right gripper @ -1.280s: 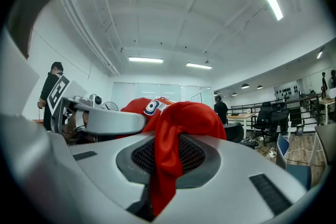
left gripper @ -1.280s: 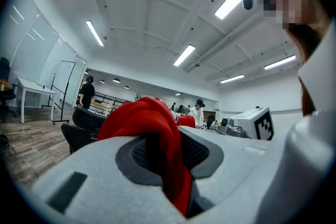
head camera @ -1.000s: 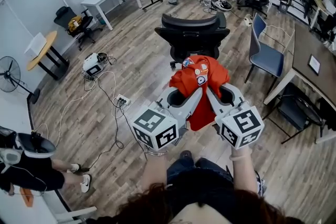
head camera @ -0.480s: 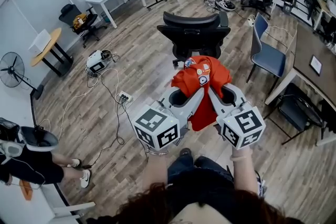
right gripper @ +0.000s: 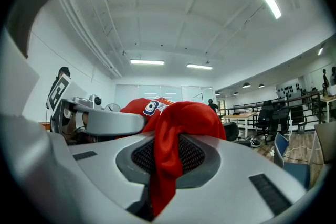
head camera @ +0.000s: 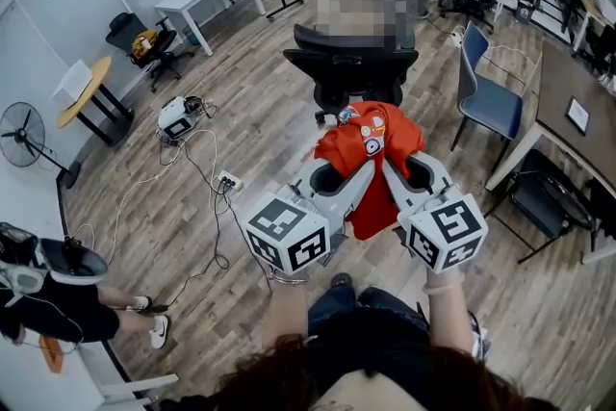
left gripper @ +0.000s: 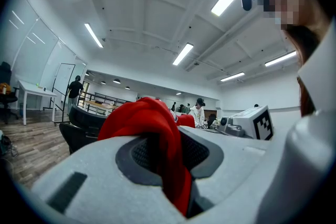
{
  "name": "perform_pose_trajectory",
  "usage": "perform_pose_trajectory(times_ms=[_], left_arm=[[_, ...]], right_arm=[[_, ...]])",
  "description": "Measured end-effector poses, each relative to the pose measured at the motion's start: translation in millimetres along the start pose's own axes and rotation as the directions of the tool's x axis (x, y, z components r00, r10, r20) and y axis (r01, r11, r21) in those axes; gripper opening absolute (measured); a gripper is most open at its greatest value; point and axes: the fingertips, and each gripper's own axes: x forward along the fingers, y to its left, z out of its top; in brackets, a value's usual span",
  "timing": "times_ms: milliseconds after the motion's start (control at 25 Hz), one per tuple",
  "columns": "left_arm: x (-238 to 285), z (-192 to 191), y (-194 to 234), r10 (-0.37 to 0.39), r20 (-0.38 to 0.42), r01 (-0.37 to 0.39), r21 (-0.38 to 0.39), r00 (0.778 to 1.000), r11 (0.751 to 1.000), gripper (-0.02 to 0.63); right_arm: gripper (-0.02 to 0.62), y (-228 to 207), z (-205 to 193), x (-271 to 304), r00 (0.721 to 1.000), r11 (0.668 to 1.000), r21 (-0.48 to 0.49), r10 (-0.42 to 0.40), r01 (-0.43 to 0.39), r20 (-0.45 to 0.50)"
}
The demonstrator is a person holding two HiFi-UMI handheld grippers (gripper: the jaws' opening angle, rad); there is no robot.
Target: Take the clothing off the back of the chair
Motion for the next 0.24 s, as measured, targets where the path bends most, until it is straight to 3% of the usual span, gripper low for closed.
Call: perform_pose_trajectory(times_ms=[240], left_arm=[[8.3, -4.8, 0.5, -0.005, -0.019, 0.005, 0.001, 1.000, 1.000, 0.087]], right_arm=[[0.052, -8.7, -5.2, -0.6, 1.000, 1.000, 0.015, -0.011, 0.011, 0.000]])
